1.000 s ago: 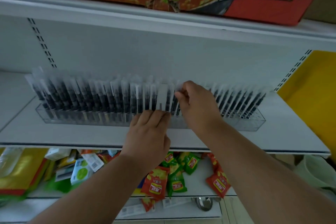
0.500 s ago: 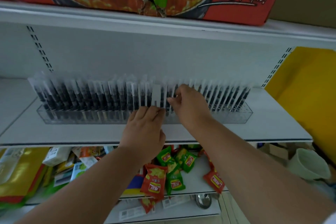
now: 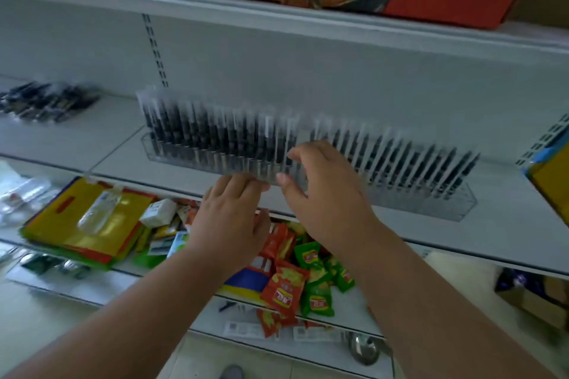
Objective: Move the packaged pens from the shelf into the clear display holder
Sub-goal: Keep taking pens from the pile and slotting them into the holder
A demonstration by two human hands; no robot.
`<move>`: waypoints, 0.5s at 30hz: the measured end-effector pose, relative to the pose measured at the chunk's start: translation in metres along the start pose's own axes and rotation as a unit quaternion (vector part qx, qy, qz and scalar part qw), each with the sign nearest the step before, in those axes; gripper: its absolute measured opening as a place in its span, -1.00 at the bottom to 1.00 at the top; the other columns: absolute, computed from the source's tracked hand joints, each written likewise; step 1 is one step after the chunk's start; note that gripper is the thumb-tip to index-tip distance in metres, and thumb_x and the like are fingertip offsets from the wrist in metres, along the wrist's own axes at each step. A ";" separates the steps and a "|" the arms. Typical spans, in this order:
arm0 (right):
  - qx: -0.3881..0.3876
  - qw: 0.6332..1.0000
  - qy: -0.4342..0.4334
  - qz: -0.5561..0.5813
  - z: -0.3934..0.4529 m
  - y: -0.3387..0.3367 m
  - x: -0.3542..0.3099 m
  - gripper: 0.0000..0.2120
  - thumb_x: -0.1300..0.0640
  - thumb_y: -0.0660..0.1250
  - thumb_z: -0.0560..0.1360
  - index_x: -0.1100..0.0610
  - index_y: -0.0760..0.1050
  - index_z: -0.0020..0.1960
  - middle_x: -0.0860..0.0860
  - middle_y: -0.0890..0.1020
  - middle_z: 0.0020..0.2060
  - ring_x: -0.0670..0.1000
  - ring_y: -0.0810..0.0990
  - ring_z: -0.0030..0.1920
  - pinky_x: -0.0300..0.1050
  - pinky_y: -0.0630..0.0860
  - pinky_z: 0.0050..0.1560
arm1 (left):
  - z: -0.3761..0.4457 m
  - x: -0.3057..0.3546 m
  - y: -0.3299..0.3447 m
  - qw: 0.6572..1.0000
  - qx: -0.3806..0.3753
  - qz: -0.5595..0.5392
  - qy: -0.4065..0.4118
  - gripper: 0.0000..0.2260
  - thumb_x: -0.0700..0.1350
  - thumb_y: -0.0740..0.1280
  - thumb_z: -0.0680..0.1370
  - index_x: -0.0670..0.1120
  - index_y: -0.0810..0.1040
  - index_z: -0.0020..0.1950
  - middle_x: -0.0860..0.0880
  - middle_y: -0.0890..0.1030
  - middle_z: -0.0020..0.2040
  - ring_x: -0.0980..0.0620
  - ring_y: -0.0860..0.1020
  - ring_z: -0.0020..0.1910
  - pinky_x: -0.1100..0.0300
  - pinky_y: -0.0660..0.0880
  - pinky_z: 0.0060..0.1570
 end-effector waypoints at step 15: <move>-0.013 0.995 -0.103 -0.005 0.058 0.099 -0.213 -0.66 -0.06 0.30 0.55 0.10 0.47 0.24 0.04 0.52 0.12 0.05 0.48 0.13 0.01 0.47 0.13 | -0.093 -0.219 -0.092 0.991 0.070 0.039 -0.110 -0.62 0.10 0.14 0.48 -0.01 0.58 0.16 0.00 0.56 0.06 -0.10 0.50 0.09 -0.01 0.46 0.08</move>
Point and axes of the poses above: each hand's wrist, its own z-axis towards the middle knuckle, its own y-axis out of the palm, x = y × z, the point moved 2 cm from there along z, towards the middle knuckle
